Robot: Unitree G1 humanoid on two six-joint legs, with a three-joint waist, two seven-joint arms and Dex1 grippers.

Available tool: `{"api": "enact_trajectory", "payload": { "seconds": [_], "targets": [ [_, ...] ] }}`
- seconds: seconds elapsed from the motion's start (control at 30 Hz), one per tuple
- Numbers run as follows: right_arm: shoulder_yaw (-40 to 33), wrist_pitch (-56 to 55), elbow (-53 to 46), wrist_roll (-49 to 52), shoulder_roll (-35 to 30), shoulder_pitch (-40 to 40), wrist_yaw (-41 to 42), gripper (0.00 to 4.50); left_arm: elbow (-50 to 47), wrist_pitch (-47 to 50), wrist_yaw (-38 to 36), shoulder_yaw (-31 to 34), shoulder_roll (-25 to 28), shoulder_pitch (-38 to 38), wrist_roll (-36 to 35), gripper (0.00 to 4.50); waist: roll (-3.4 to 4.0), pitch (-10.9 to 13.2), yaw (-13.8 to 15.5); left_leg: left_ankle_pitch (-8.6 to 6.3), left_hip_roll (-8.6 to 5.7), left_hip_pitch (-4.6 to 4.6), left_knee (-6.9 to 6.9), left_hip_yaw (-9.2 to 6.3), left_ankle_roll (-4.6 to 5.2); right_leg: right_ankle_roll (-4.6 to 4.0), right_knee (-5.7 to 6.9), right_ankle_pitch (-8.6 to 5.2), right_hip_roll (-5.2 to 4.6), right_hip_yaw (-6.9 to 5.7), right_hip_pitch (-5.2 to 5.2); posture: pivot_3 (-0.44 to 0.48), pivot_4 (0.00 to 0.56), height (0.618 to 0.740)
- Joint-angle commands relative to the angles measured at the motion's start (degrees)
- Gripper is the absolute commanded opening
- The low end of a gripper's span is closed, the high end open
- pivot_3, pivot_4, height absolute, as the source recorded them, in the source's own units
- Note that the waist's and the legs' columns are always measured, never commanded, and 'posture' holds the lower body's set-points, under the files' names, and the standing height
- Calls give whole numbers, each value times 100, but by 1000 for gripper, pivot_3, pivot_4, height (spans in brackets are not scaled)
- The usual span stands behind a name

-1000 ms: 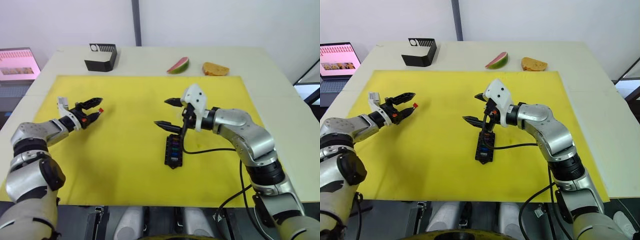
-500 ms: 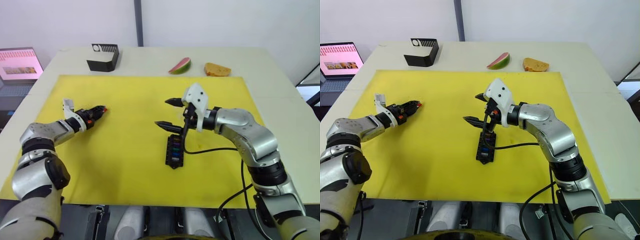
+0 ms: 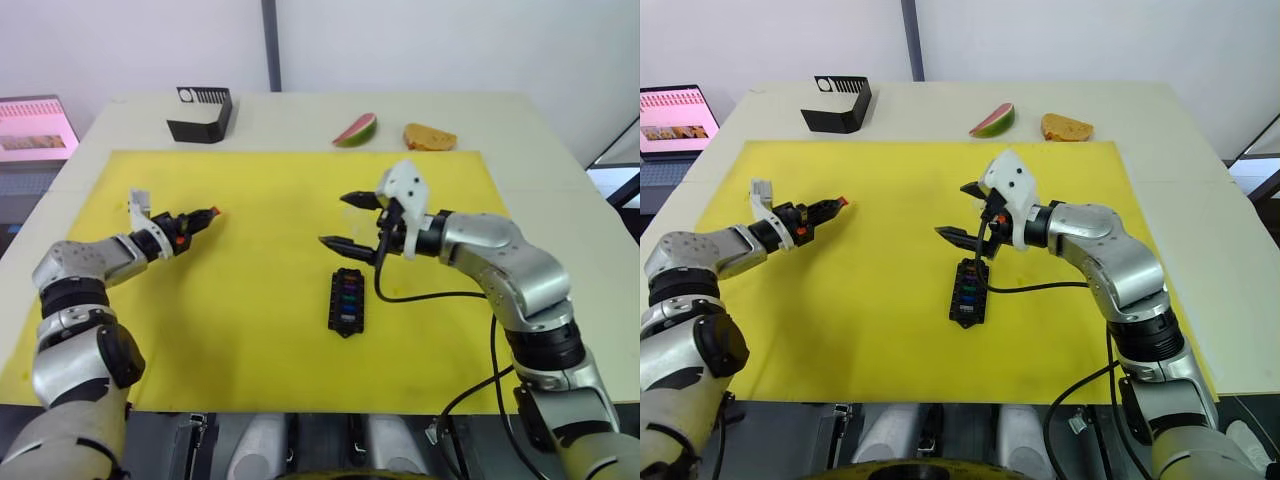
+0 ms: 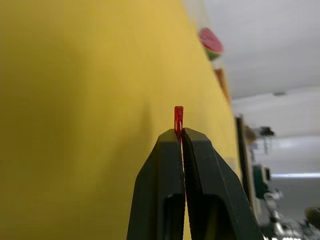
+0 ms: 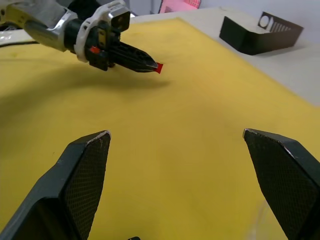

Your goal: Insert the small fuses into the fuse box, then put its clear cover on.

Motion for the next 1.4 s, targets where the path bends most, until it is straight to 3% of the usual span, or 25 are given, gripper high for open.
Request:
{"api": "enact_trajectory", "payload": {
  "seconds": [0.03,0.3,0.4,0.63,0.73,0.8,1.13,1.2,1.37,1.4],
  "targets": [
    [-667,667,-327,982,535,-84,-523,4500,-1503,800,315,270,-427,-23,-949,62,0,0,-23,0,1,0,0,0,0,0,1,0,0,0,0,0,150,740],
    [-1502,1432,-124,2376,1351,-384,-1547,4500,-2744,1582,1327,565,-1554,-170,-2199,62,1,0,-148,6,2,3,-9,0,-11,0,3,0,7,0,-8,0,150,740],
    [-1765,1641,-67,2946,1706,-482,-2076,4500,-2912,1731,1548,572,-1738,-197,-2638,62,1,0,-147,7,4,3,-10,0,-13,0,4,0,8,0,-10,0,150,740],
    [-1920,1675,260,3575,1783,-680,-2726,4500,-2734,1506,2124,406,-1934,-228,-3350,62,2,0,-133,8,3,3,-9,1,-13,0,6,0,8,1,-9,0,150,740],
    [-1916,1634,337,3737,1758,-727,-2903,3716,-2655,1382,2222,282,-1890,-220,-3550,0,2,0,-140,8,3,3,-9,2,-14,-1,6,0,11,1,-9,0,150,740],
    [-1899,1613,356,3849,1727,-738,-2984,2809,-2639,1309,2256,182,-1842,-189,-3671,0,2,0,-144,8,4,3,-10,2,-15,-1,5,-1,12,1,-10,0,150,740],
    [-1772,1414,454,4098,1694,-783,-3194,2809,-2603,931,2333,-278,-1613,-8,-4118,0,2,0,-141,9,4,3,-10,2,-15,-1,5,-1,13,2,-10,0,150,740],
    [-1765,1396,454,4139,1693,-771,-3228,2316,-2591,879,2337,-351,-1561,19,-4201,0,2,0,-144,9,4,3,-10,2,-15,-1,4,-1,13,2,-10,0,150,740],
    [-1712,1380,418,4223,1630,-711,-3282,83,-2637,720,2406,-554,-1491,83,-4435,0,2,0,-141,9,4,3,-10,2,-15,-1,4,-1,13,2,-9,0,150,740],
    [-1710,1385,410,4267,1615,-701,-3301,83,-2650,681,2427,-598,-1487,93,-4473,0,2,0,-140,9,4,3,-10,2,-15,-1,4,-1,13,2,-10,0,150,740]
  ]
}}
